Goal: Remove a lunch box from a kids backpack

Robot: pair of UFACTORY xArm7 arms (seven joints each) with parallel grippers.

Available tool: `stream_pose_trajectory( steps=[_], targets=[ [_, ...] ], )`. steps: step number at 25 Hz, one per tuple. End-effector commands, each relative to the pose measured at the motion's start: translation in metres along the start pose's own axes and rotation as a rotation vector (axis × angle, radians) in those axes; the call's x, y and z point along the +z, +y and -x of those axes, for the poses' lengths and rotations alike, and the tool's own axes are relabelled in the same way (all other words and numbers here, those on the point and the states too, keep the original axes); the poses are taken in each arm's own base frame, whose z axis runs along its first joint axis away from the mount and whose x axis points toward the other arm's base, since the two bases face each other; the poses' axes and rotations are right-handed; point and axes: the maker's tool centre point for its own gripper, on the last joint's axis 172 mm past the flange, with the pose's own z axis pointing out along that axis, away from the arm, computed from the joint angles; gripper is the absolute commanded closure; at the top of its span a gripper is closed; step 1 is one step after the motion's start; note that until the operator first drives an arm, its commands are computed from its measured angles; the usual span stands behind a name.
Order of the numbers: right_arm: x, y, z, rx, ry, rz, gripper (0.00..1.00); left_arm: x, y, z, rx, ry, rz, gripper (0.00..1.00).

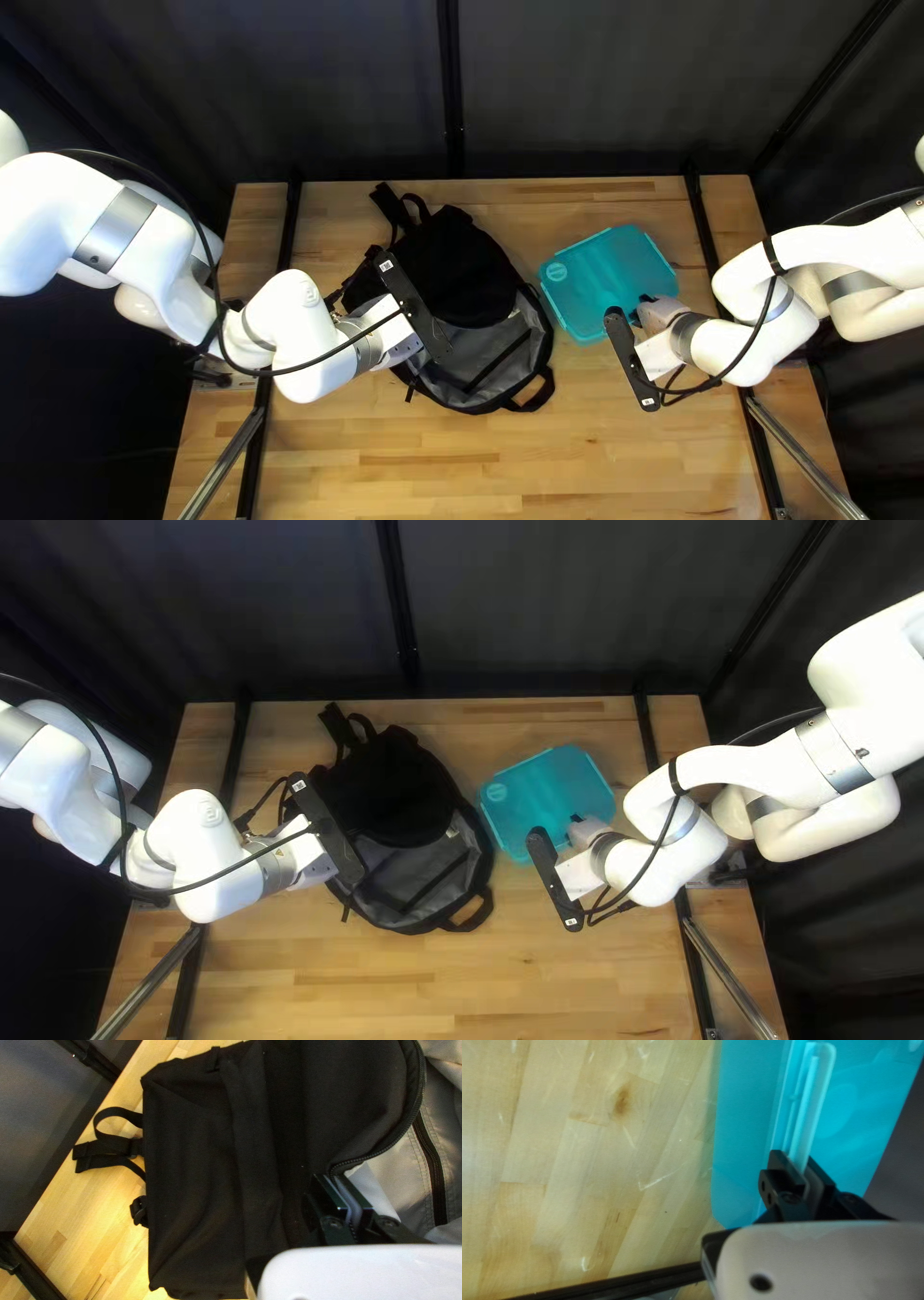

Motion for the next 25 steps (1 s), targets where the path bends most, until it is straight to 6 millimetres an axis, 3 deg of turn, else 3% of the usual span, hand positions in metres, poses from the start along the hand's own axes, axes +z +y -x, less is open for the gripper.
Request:
stream_pose_trajectory(
  steps=[1, 5, 11, 18, 25],
  targets=[
    [-0.004, 0.002, -0.001, 0.007, 0.005, 0.005, 0.0, 0.0, 0.0, 0.0, -0.001, 0.0, 0.001, 1.0],
    [-0.004, 0.001, 0.001, 0.011, 0.006, 0.007, 0.0, -0.001, 0.001, 0.0, -0.001, -0.001, 0.001, 1.0],
    [-0.029, 0.018, -0.001, 0.005, -0.004, 0.025, 0.0, 0.0, 0.001, 0.0, 0.0, 0.0, 0.001, 1.0],
    [-0.049, 0.062, 0.001, -0.011, -0.027, 0.027, 0.0, 0.0, 0.002, -0.005, 0.003, -0.001, 0.004, 1.0],
    [-0.056, 0.128, 0.012, -0.013, -0.032, 0.002, 0.0, -0.001, 0.005, -0.008, 0.007, -0.002, 0.007, 1.0]
  ],
)
